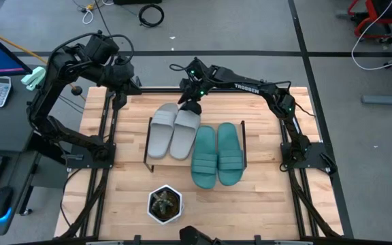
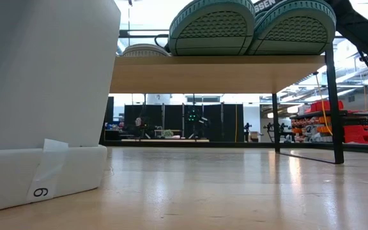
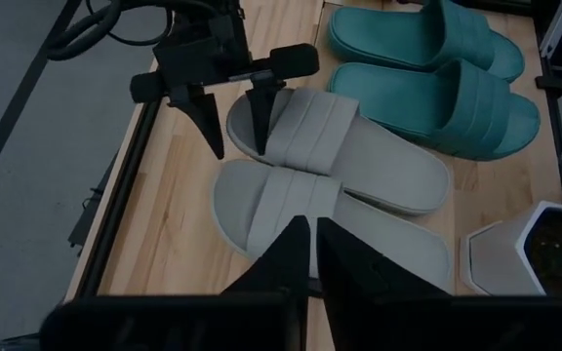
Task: Pick and place slides into the shelf
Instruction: Put the gray slide on the shelf
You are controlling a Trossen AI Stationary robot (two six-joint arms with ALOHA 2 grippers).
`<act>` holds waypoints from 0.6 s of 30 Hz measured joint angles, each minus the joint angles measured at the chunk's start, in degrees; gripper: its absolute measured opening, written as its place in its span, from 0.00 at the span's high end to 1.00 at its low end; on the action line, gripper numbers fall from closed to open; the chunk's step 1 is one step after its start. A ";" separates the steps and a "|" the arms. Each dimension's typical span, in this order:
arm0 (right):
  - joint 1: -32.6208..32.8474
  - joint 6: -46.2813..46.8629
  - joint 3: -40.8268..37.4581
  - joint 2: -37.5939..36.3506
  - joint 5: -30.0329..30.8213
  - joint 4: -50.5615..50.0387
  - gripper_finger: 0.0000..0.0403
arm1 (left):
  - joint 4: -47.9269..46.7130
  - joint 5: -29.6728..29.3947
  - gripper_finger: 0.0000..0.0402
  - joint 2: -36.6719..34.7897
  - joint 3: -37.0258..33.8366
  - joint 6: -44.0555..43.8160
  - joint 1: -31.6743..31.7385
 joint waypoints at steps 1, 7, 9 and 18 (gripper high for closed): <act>0.00 0.00 0.00 -0.02 0.22 0.27 0.44 | 0.00 0.00 0.92 0.00 0.00 0.00 0.00; 0.00 0.00 0.01 -0.02 1.39 1.85 0.45 | 0.00 0.00 0.95 0.02 0.00 0.00 0.00; -0.02 0.00 0.02 -0.02 1.70 1.84 0.46 | 0.00 0.00 0.96 0.02 0.00 -0.01 0.00; -0.20 0.45 6.05 -0.09 1.72 0.50 0.50 | 0.00 -0.01 0.95 0.02 0.00 -0.02 0.00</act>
